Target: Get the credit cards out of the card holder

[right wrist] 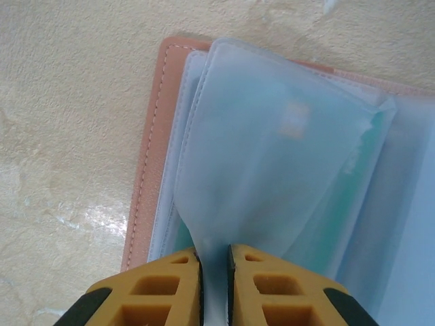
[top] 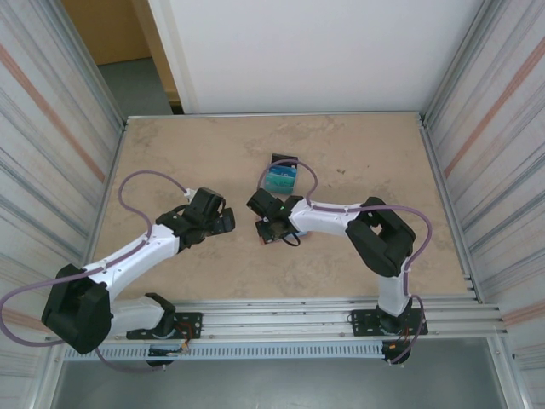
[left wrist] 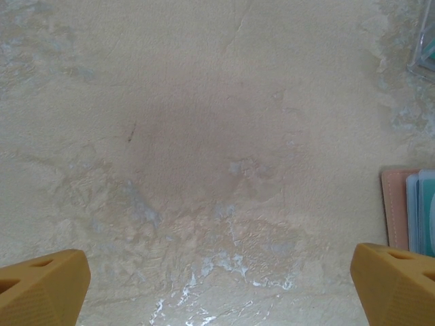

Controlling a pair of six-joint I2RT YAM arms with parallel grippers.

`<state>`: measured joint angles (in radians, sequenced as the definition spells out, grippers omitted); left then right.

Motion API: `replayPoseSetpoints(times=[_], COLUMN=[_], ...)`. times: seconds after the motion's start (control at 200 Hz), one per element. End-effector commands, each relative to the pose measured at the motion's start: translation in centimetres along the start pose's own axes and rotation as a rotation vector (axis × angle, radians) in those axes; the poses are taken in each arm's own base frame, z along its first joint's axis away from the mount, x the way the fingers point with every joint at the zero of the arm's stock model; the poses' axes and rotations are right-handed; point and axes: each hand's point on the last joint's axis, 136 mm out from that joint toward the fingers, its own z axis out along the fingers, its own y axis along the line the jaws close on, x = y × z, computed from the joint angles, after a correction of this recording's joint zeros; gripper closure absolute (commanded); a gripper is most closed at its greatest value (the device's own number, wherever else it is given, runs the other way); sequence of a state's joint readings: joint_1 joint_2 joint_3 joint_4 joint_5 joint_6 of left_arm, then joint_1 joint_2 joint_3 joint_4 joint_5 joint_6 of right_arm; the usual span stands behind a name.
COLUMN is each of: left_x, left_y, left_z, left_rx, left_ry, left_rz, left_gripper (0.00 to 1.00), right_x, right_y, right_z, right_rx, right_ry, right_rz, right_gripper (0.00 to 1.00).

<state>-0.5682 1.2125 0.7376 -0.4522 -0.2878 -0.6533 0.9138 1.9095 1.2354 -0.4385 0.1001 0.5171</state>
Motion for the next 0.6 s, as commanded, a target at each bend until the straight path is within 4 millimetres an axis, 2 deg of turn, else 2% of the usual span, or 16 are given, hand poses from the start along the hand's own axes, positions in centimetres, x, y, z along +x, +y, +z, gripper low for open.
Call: replayPoseSetpoints(times=[0.0, 0.17, 0.381, 0.596], left_x=[-1.4, -1.6, -1.9, -1.9], left_y=[-0.7, -1.1, -1.5, -1.8], left_z=[-0.9, -1.0, -1.2, -1.0], left_rx=[0.032, 0.052, 0.071, 0.07], left_ry=[-0.036, -0.04, -0.045, -0.039], left_rz=[-0.002, 0.006, 0.01, 0.019], left_gripper=[0.01, 0.01, 0.01, 0.01], right_x=[0.7, -0.4, -0.5, -0.8], right_y=[-0.5, -2.1, -5.4, -7.8], right_z=[-1.0, -2.6, -3.0, -3.9], right_rx=[-0.011, 0.026, 0.12, 0.189], right_ry=[0.014, -0.046, -0.066, -0.096], right_rz=[0.047, 0.084, 0.131, 0.147], right_gripper=[0.83, 0.81, 0.75, 0.7])
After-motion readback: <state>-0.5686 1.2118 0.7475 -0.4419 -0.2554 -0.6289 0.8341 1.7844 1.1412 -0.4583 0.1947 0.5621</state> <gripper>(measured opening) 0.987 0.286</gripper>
